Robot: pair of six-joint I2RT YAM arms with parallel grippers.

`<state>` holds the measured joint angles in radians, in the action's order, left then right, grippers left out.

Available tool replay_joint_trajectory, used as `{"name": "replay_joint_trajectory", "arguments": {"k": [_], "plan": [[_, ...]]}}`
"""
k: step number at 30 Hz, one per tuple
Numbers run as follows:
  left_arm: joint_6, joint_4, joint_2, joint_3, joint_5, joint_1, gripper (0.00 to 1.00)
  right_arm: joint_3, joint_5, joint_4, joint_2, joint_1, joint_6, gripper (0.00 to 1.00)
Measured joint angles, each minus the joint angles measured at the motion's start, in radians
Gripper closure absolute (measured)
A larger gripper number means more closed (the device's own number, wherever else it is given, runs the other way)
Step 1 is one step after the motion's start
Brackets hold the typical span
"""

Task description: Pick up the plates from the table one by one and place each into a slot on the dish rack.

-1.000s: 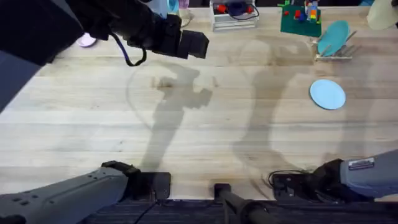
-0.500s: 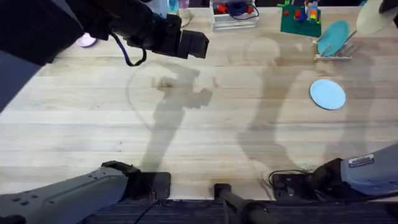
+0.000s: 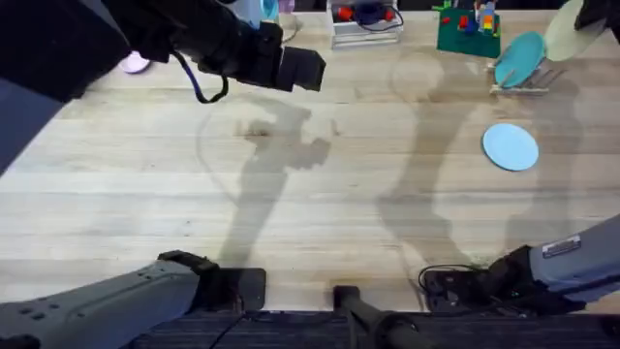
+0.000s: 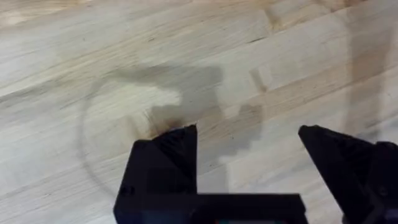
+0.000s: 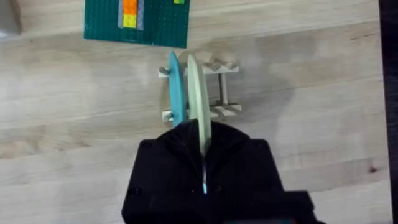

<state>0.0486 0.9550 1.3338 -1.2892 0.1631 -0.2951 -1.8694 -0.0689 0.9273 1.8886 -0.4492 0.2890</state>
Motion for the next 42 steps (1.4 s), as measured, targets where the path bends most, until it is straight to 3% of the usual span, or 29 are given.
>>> {"name": "replay_joint_trajectory", "arguments": {"k": [42], "plan": [[0.000, 0.000, 0.000, 0.000, 0.000, 0.000, 0.005, -0.002, -0.003, -0.032, 0.160, 0.000, 0.000, 0.973]]}}
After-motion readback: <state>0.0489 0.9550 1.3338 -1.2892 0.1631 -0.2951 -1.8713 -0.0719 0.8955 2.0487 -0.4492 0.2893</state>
